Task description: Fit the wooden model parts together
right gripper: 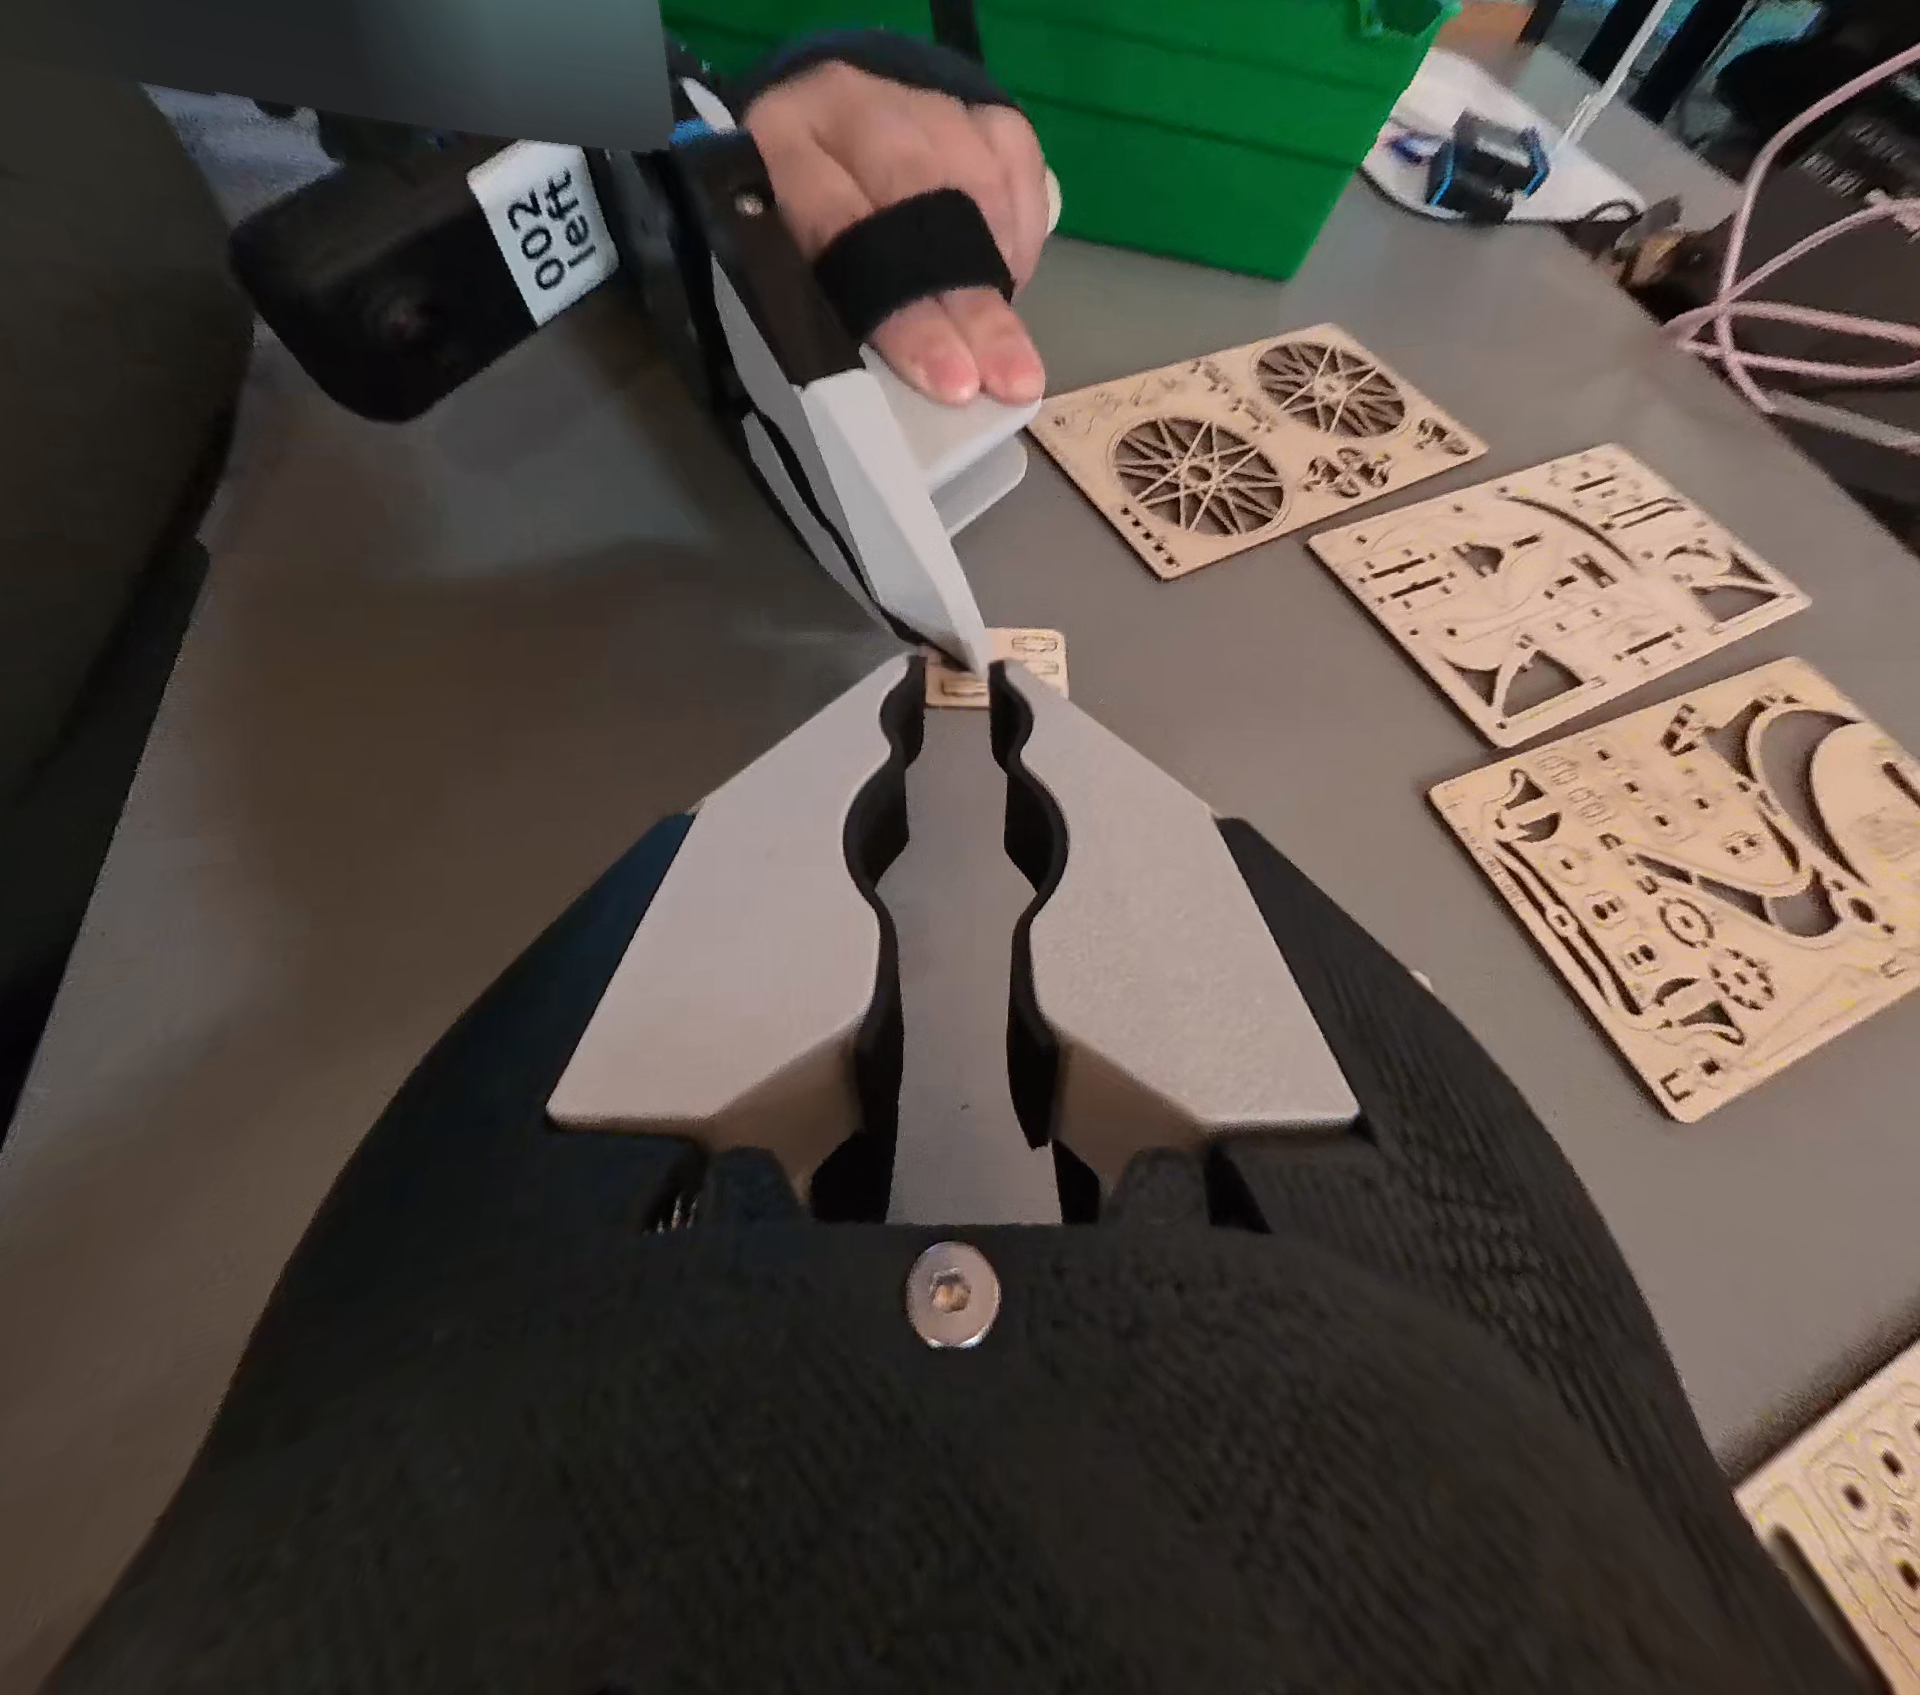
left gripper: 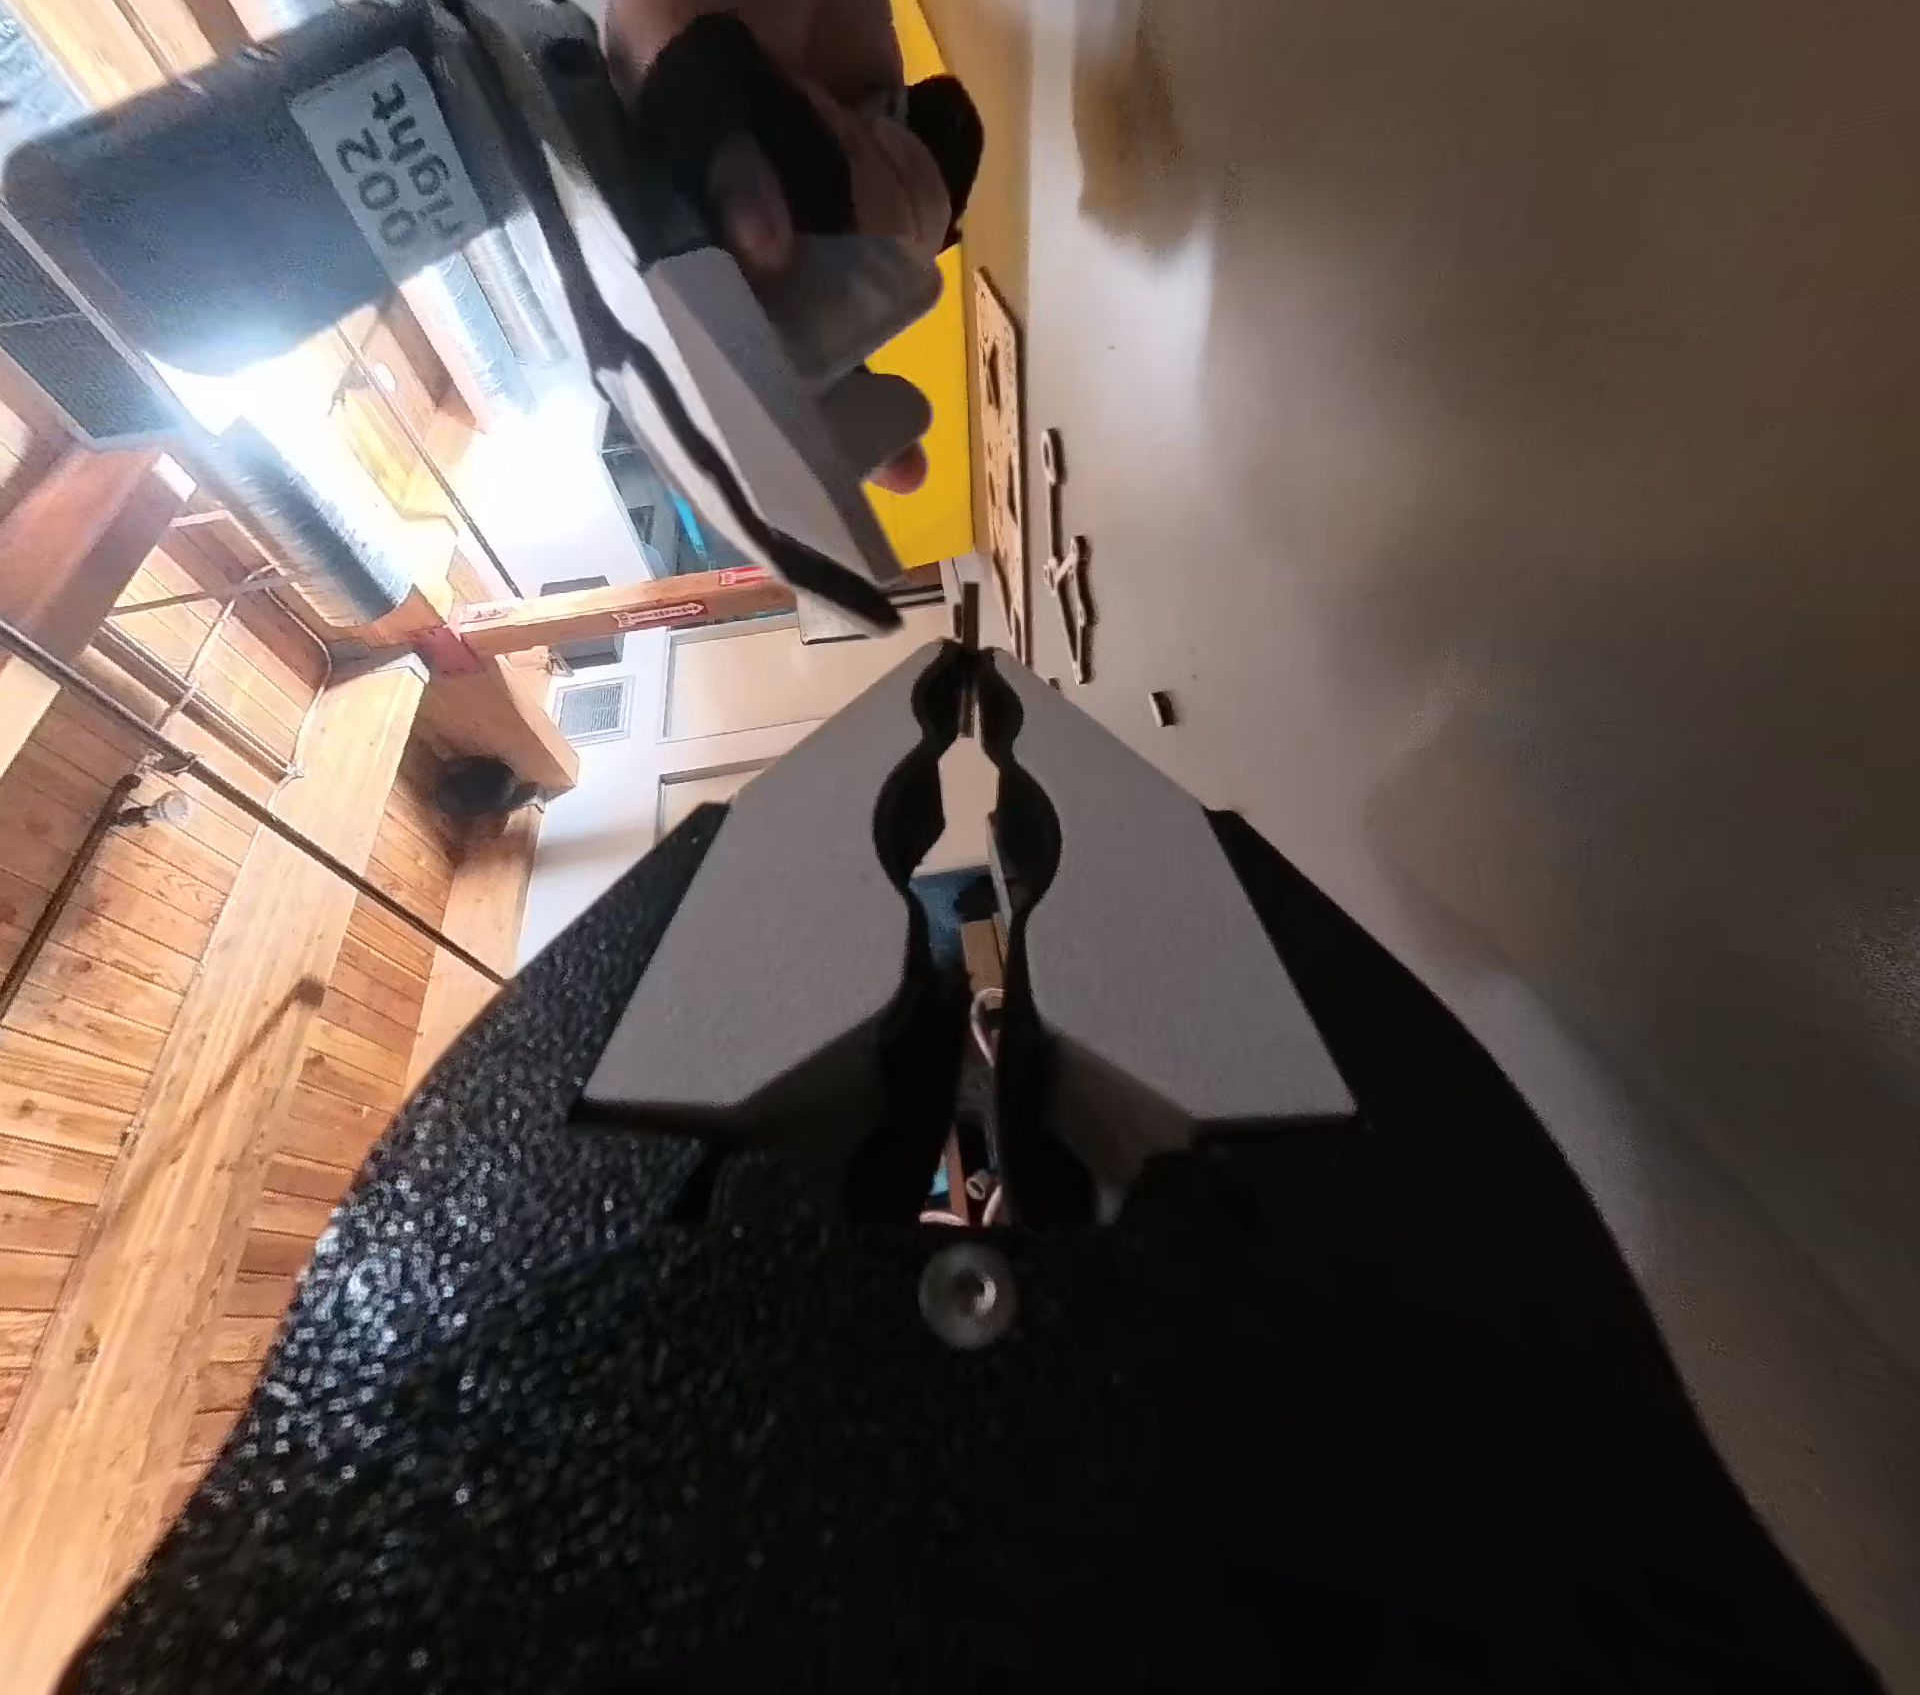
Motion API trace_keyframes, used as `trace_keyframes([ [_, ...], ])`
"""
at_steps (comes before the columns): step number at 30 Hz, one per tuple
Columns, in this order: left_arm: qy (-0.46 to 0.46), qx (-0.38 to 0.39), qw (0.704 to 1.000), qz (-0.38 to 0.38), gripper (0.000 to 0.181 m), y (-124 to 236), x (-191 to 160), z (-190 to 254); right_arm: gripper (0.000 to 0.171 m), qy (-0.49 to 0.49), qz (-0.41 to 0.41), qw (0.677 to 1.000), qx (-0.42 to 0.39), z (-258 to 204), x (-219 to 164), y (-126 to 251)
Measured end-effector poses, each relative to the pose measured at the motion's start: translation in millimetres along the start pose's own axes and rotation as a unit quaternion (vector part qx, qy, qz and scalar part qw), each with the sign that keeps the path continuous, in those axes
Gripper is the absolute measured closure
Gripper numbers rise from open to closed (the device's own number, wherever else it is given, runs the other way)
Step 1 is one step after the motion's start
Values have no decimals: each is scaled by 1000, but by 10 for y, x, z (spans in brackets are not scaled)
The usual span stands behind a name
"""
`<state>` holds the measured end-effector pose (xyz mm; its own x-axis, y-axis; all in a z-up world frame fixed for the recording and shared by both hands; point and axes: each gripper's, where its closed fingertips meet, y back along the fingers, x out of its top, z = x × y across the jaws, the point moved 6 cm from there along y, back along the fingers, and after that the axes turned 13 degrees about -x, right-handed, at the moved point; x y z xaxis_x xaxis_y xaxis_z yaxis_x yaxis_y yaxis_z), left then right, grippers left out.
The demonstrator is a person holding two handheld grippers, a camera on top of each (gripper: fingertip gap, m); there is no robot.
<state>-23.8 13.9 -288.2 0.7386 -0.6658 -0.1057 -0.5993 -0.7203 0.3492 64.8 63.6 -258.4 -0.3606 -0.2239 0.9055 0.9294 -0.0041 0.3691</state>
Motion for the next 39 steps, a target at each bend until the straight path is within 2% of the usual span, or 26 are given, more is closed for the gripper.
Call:
trace_keyframes([
  [8, -14, 6, 1000, 5, 181, 9, 33, -3, 160, -9, -17, 1000, 13, -32, -41, -53],
  [21, -3, 8, 1000, -2, 181, 15, -8, -19, 171, 48, -14, 999, -21, -53, 1, -53],
  [24, -7, 10, 1000, 2, 181, 24, 5, -20, 171, 54, -31, 997, -52, 19, -42, -50],
  [29, 9, 6, 1000, -7, 181, 6, -34, -26, 163, -5, 3, 1000, -4, -19, 25, -25],
  [39, -3, 11, 1000, -6, 181, 9, 11, -35, 162, -19, -10, 1000, -8, -4, -12, -69],
])
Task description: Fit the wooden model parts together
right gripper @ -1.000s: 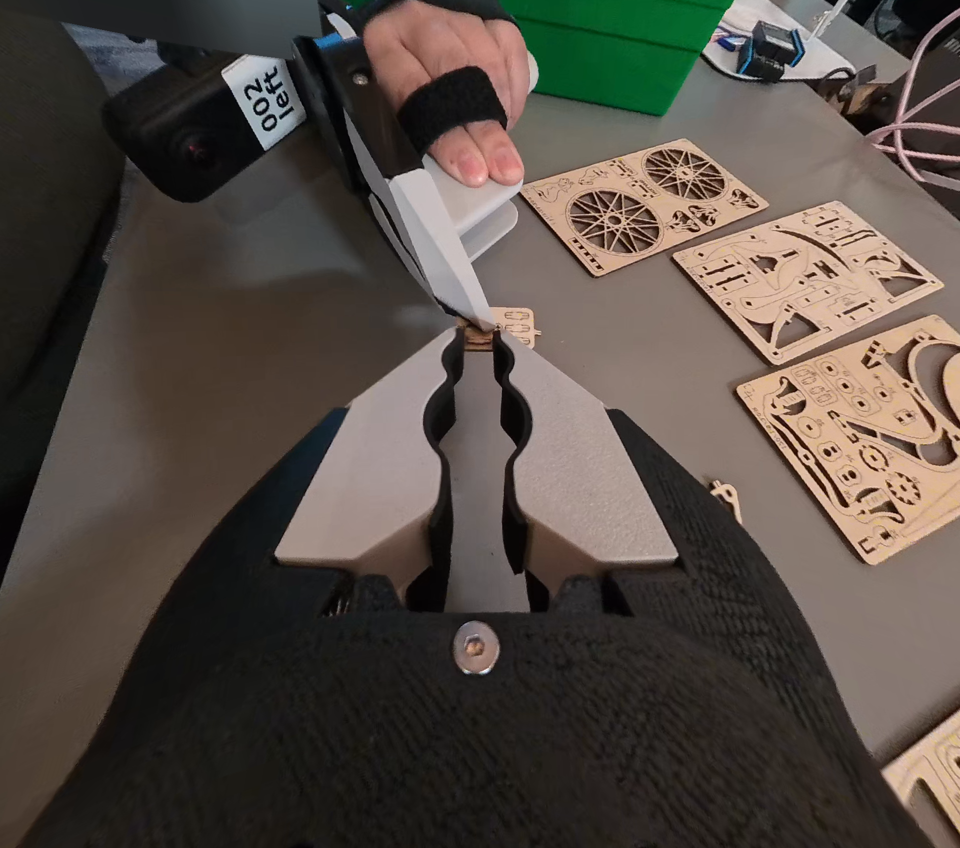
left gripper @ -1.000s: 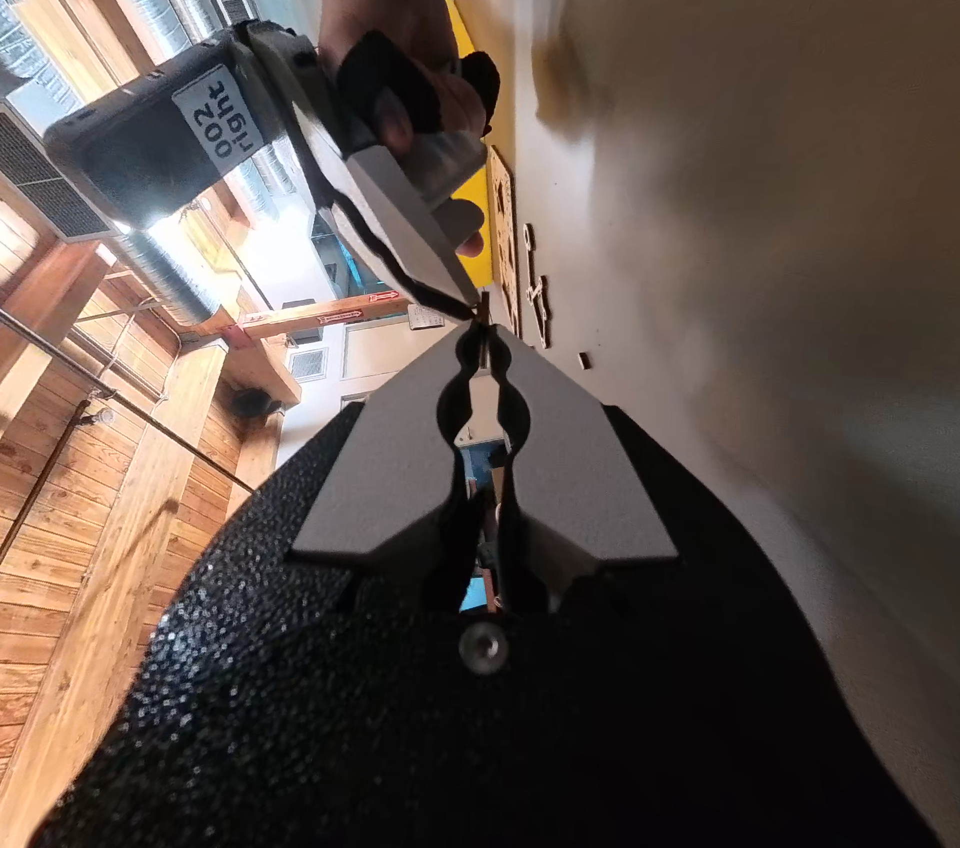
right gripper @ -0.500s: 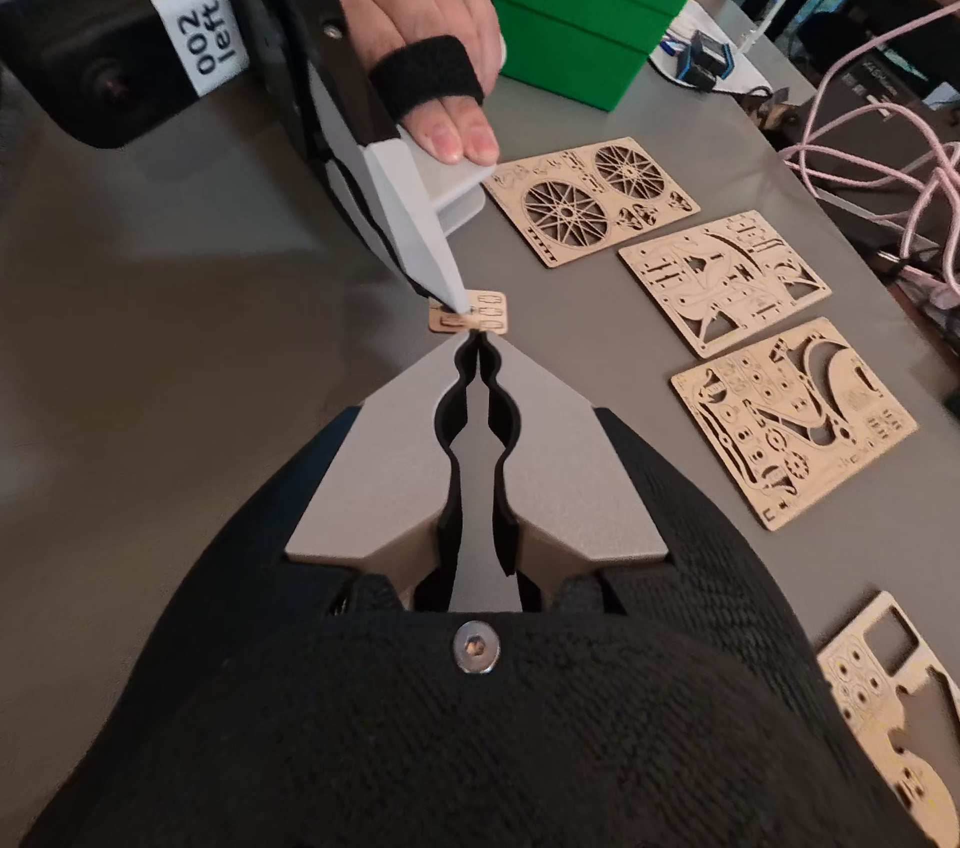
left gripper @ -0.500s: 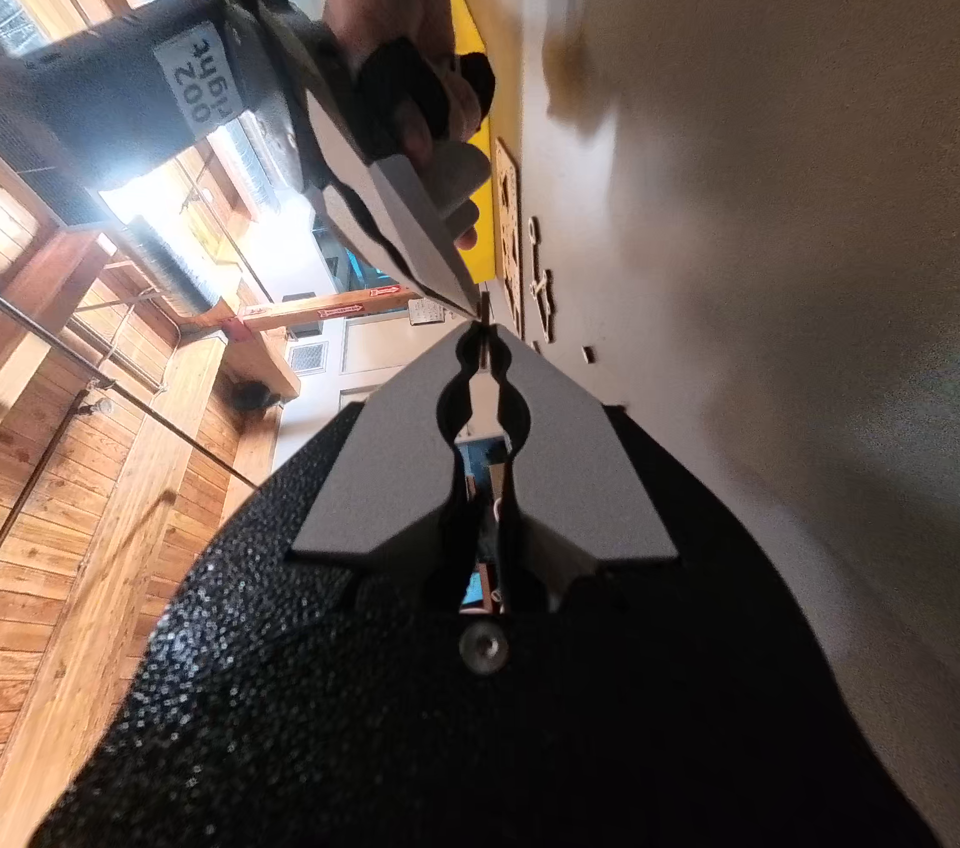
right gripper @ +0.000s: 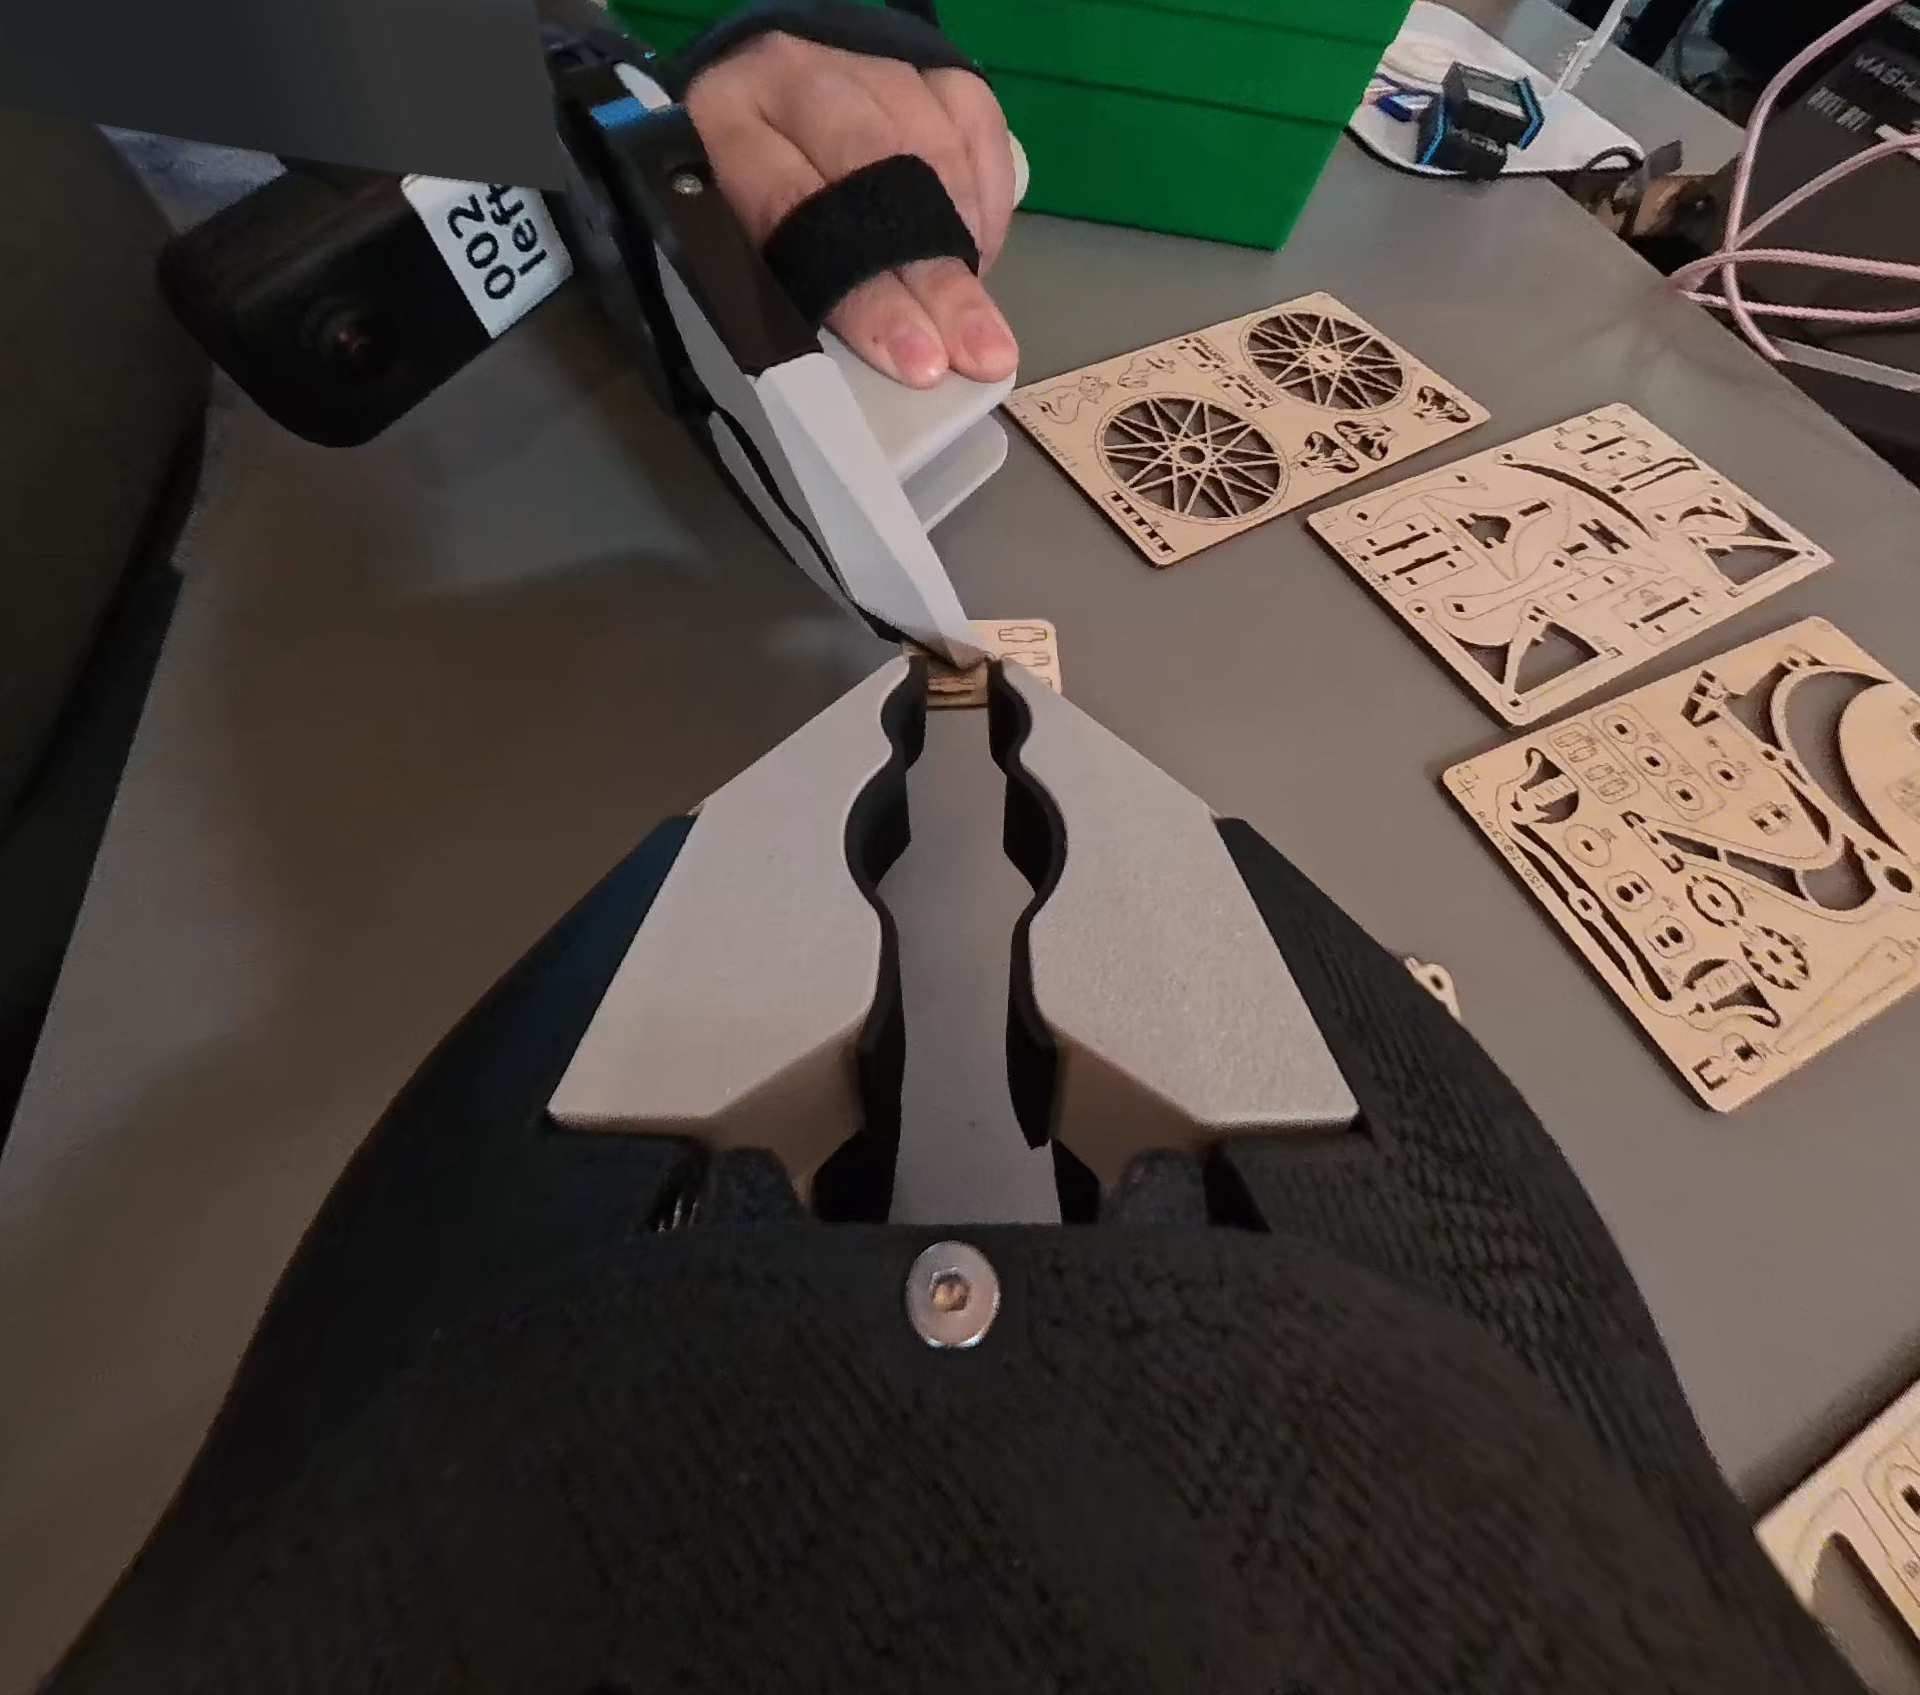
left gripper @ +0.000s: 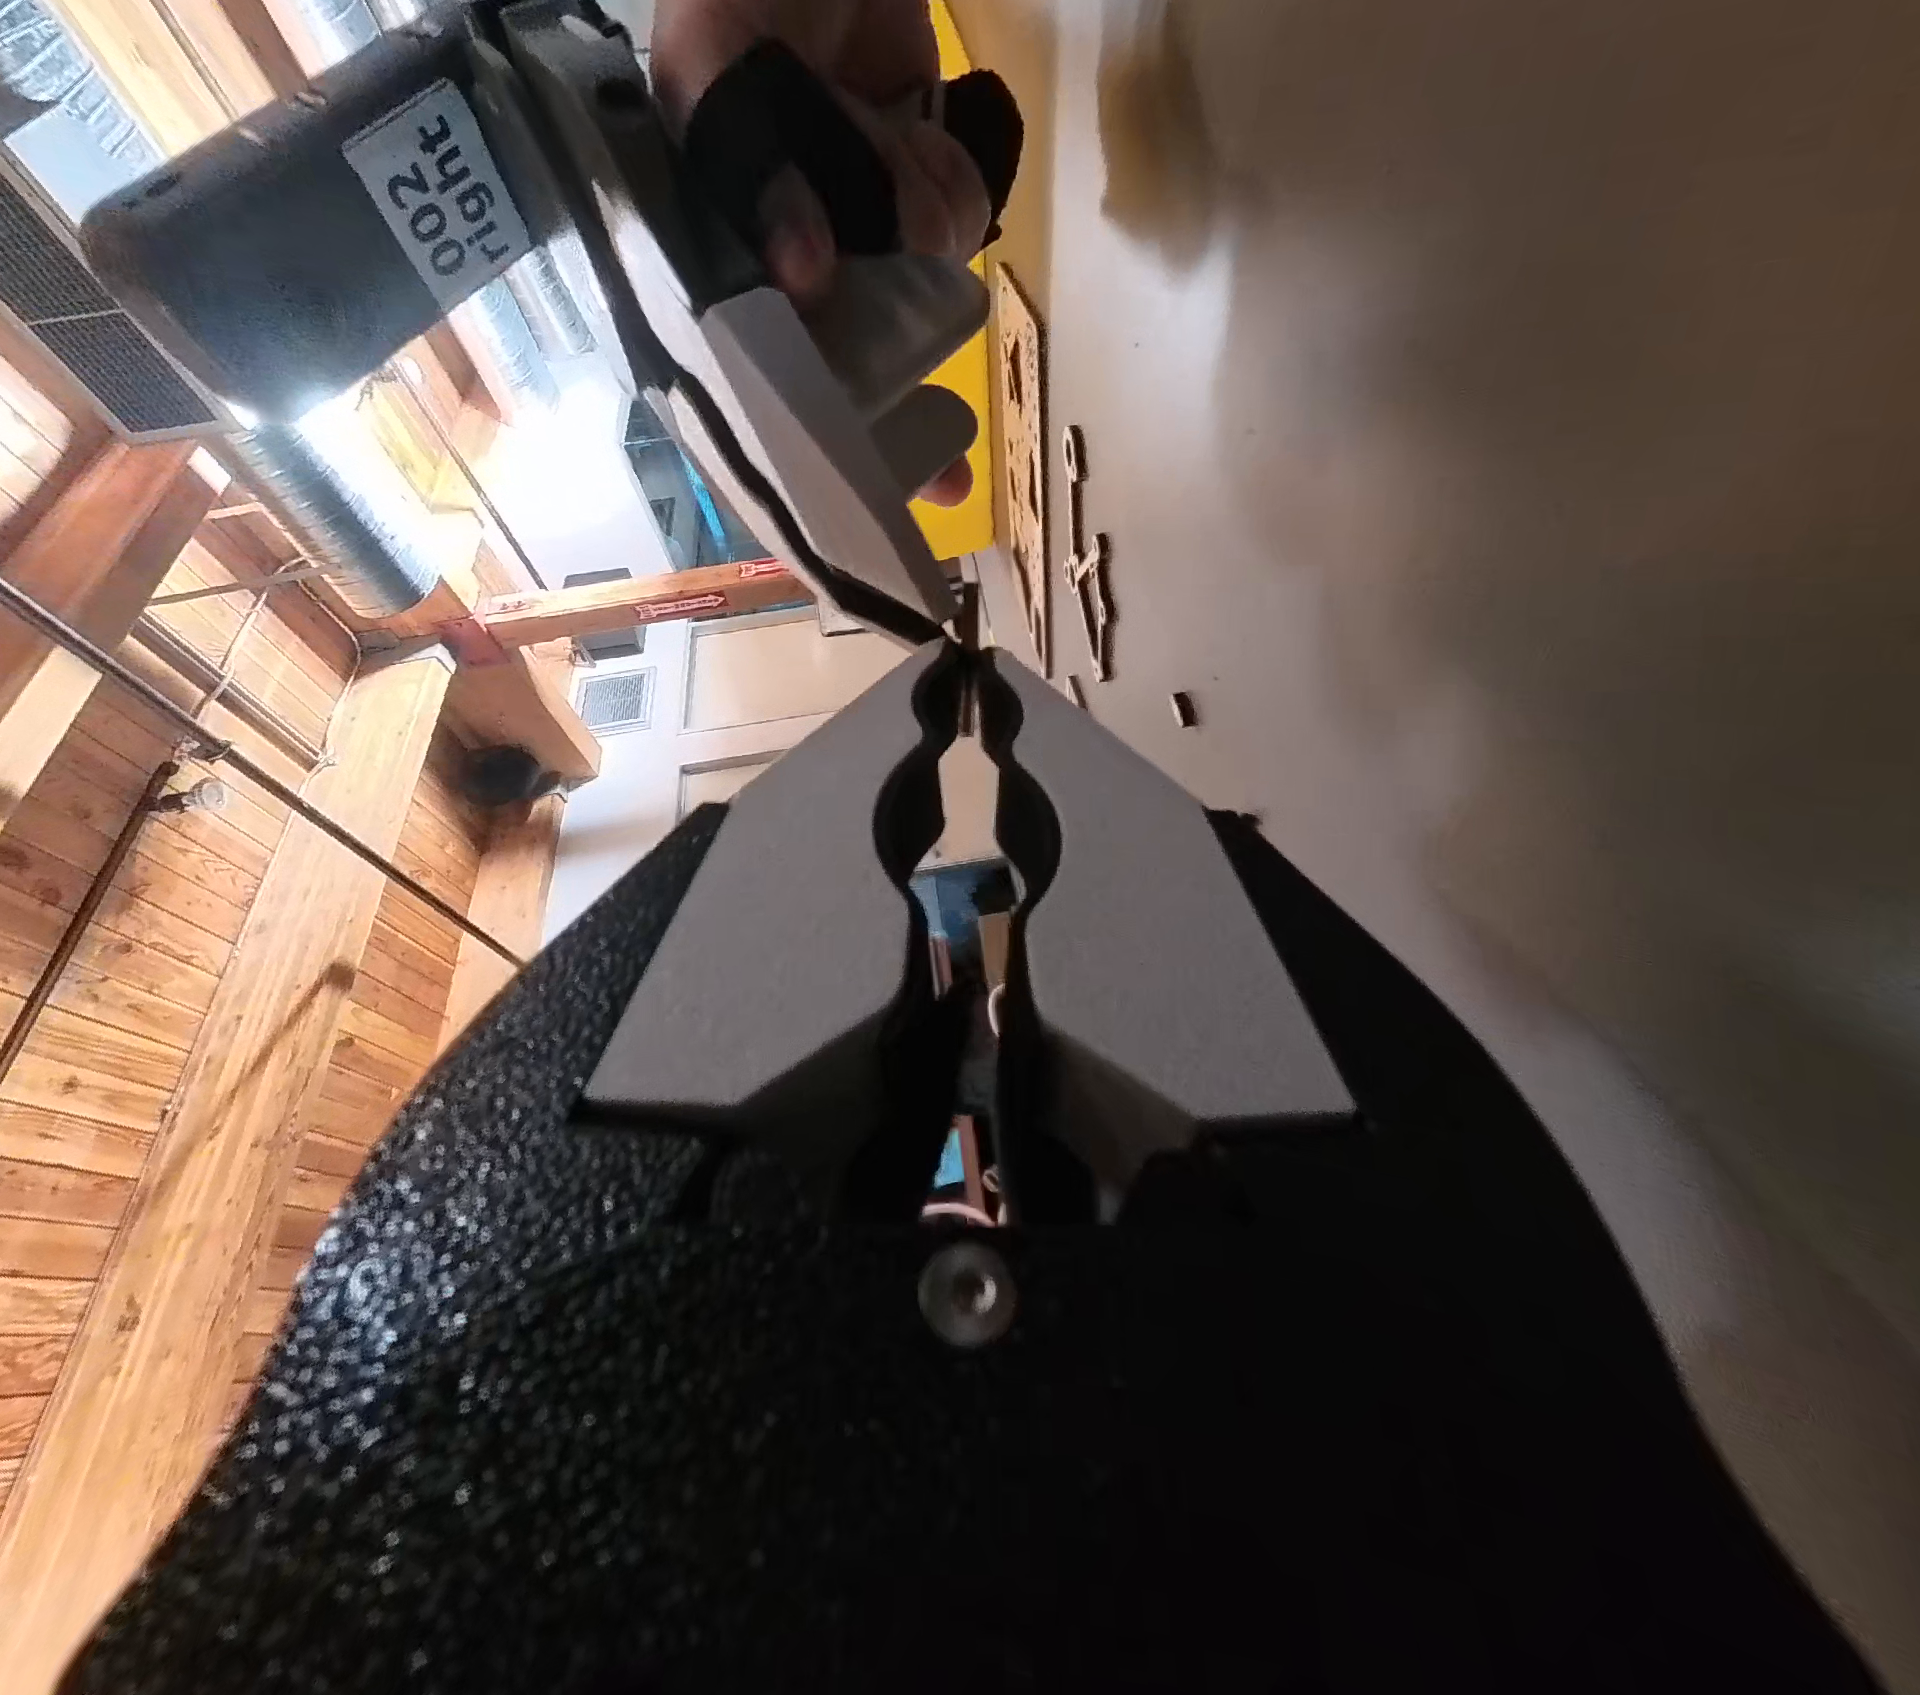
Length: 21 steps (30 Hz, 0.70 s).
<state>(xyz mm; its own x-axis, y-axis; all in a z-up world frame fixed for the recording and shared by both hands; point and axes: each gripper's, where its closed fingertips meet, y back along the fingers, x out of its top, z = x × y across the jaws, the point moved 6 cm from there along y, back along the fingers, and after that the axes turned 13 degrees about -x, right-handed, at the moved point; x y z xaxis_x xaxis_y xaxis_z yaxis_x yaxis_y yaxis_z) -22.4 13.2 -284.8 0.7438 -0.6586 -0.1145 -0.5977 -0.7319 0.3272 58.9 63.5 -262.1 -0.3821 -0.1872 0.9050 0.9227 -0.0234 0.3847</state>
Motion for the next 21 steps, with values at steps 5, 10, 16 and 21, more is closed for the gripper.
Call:
trace_keyframes([
  [5, -3, -1, 1000, 1, 181, 7, 19, 2, 152, 30, -7, 999, -25, 12, 3, 1],
  [10, 13, 3, 1000, -9, 181, -1, -14, -18, 137, 68, -9, 993, -93, 78, 49, 13],
  [16, 40, 4, 999, -18, 181, -1, -77, -40, 136, 118, -6, 981, -152, 93, 104, 2],
  [21, 44, 7, 999, 11, 181, 35, 19, -55, 163, 182, -69, 939, -282, 368, -22, 99],
])
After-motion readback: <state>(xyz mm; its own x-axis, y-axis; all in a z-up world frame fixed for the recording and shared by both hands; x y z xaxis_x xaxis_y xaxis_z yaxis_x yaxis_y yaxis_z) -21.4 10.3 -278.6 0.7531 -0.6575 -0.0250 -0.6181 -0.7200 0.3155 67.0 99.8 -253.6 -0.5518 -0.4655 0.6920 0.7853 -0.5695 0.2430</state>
